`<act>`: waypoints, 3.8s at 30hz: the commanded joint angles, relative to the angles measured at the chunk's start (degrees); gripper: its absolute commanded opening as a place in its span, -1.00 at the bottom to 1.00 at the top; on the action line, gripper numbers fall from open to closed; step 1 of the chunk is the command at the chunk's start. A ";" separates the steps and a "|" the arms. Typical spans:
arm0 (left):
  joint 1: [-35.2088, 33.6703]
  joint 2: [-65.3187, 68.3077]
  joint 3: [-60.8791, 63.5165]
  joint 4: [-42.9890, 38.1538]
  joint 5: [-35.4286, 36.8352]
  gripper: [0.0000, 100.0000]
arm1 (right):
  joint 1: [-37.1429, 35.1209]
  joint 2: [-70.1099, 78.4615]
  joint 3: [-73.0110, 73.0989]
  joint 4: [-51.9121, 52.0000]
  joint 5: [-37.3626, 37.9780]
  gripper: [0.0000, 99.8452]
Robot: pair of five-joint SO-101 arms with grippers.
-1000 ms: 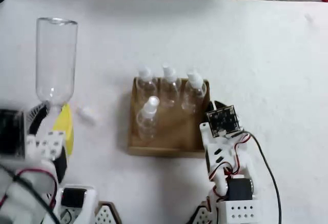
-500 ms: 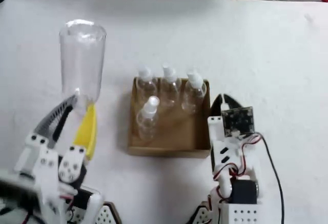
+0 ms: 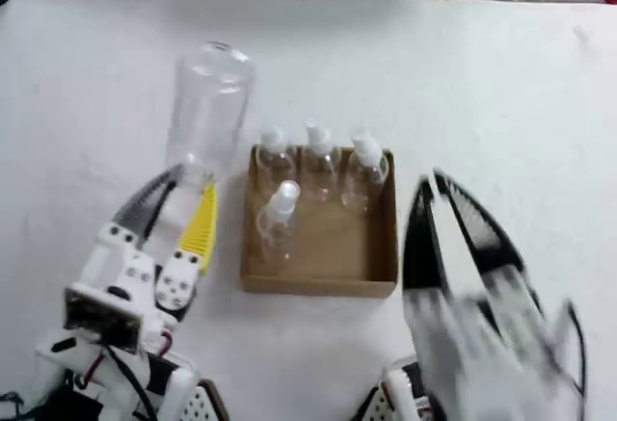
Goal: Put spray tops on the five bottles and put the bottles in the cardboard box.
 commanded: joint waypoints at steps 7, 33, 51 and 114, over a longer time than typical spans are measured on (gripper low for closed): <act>17.98 -0.22 -0.79 4.13 -4.84 -0.96 | -13.41 5.67 -19.34 4.00 -3.43 -0.97; 28.53 -0.22 -0.26 11.69 -7.21 -0.96 | -8.84 16.66 -0.53 0.48 -2.73 -0.97; 28.09 -0.22 -7.65 15.91 -7.65 -0.96 | -4.97 16.48 9.05 0.57 -2.46 -0.97; 39.25 2.86 -15.82 6.95 -5.63 -0.96 | 1.98 0.84 2.20 14.20 1.23 -0.97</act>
